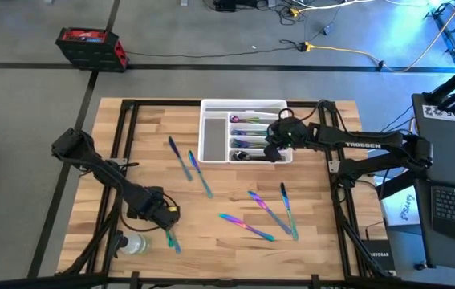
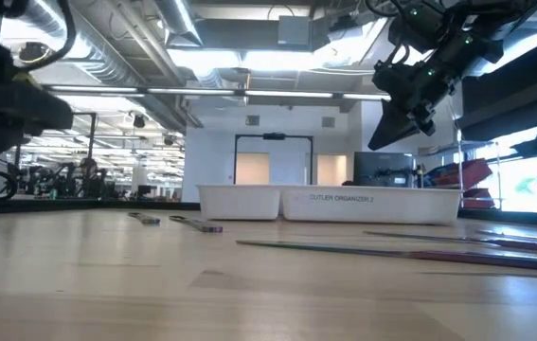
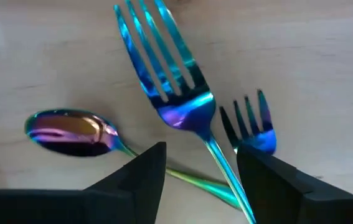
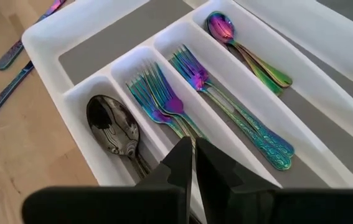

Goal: Sort silverware
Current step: Put the blue fork into the tray organizer

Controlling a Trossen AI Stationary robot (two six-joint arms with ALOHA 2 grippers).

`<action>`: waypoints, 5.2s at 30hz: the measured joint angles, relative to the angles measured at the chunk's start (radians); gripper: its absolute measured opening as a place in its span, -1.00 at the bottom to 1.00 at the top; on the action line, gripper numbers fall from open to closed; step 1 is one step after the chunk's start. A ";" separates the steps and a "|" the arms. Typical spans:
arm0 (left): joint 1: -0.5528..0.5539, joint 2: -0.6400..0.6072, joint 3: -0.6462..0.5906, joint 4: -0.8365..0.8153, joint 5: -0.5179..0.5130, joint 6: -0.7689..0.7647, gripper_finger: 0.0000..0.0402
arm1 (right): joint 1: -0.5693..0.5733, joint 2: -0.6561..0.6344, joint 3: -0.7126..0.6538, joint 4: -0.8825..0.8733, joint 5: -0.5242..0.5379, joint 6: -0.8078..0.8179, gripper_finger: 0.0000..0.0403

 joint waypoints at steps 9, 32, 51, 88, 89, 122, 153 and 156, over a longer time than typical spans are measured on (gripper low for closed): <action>0.010 -0.002 -0.010 -0.072 -0.007 0.060 -0.43 | 0.000 0.000 0.000 -0.001 0.000 0.000 -0.97; 0.125 -0.006 -0.032 -0.114 -0.082 0.302 -0.98 | 0.000 -0.002 0.000 -0.001 0.012 -0.003 -0.97; 0.351 -0.345 0.151 0.091 -0.629 0.865 -0.99 | -0.033 -0.091 -0.024 0.401 -0.567 -0.035 -0.97; 0.711 0.084 0.152 1.745 0.357 1.626 -0.99 | 0.078 0.190 -0.019 1.133 -0.783 0.287 0.18; 0.716 0.084 0.152 1.746 0.367 1.625 -0.99 | 0.078 0.190 -0.019 1.127 -0.788 0.288 0.16; 0.749 0.083 0.152 1.710 0.439 1.611 -0.99 | 0.113 0.226 -0.019 1.153 -0.833 0.262 0.10; 0.799 0.081 0.153 1.651 0.531 1.614 -0.98 | 0.113 0.226 -0.019 1.202 -0.803 0.343 -0.99; 0.813 0.081 0.153 1.639 0.538 1.588 -0.98 | 0.112 0.225 -0.020 1.194 -0.795 0.345 -0.99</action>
